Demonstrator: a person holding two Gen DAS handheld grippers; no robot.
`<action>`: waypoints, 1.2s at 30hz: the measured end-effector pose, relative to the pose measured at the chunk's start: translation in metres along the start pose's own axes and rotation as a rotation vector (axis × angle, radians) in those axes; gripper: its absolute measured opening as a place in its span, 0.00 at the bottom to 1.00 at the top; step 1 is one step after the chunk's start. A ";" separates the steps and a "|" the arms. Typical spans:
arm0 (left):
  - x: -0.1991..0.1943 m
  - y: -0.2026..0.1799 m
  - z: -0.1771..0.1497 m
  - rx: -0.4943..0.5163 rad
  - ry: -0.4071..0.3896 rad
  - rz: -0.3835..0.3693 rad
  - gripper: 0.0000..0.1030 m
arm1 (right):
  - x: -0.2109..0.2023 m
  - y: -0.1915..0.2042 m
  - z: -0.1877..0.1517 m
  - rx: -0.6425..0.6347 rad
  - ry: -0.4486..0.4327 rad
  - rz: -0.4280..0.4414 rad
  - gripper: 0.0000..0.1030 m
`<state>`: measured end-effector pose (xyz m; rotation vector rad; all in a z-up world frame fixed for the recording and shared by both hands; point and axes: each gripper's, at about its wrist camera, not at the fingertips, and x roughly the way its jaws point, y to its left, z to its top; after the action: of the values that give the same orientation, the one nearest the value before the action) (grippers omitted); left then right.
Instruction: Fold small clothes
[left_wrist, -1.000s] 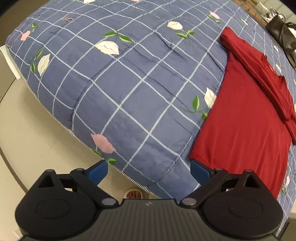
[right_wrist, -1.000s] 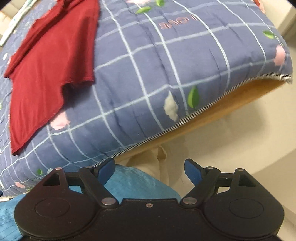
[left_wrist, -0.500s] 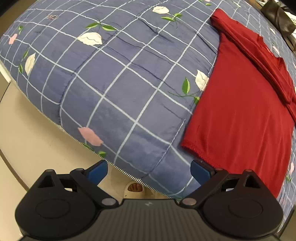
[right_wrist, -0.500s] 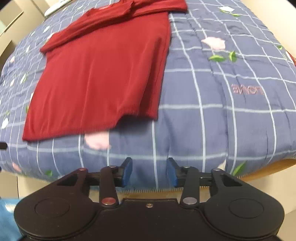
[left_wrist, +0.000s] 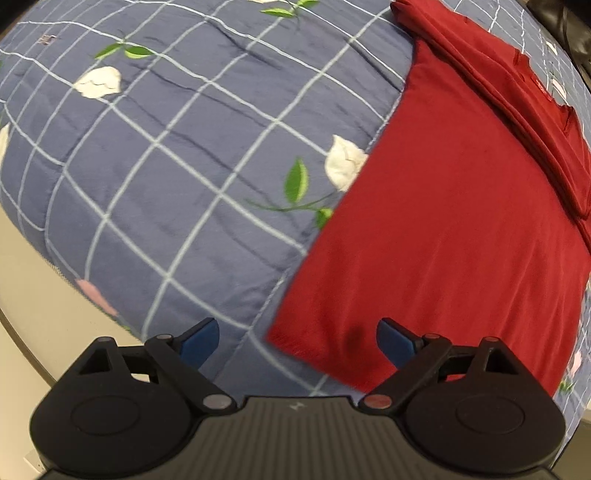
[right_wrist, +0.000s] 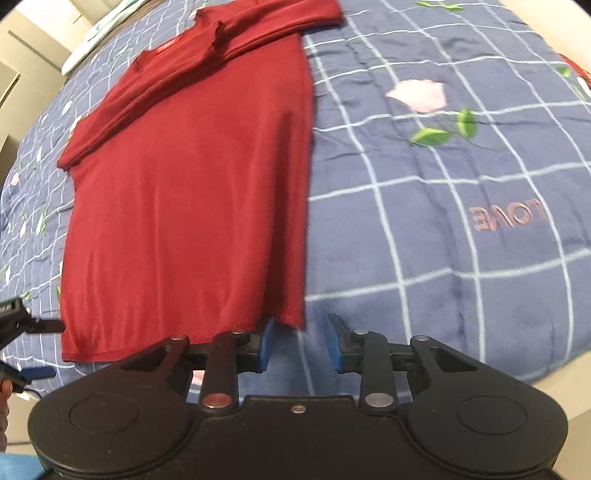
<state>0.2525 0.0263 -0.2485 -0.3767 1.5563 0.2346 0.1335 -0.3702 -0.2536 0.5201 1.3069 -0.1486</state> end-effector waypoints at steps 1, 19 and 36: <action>0.002 -0.003 0.001 0.002 0.003 0.002 0.92 | 0.002 0.000 0.003 -0.001 0.007 0.005 0.33; 0.002 -0.022 -0.010 0.133 0.019 -0.064 0.04 | -0.013 -0.006 0.018 -0.123 0.015 -0.073 0.06; -0.007 -0.020 -0.011 0.161 0.006 -0.038 0.11 | -0.020 -0.025 0.020 -0.144 0.026 -0.149 0.10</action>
<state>0.2501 0.0046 -0.2400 -0.2807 1.5602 0.0783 0.1358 -0.4046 -0.2390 0.3030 1.3709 -0.1702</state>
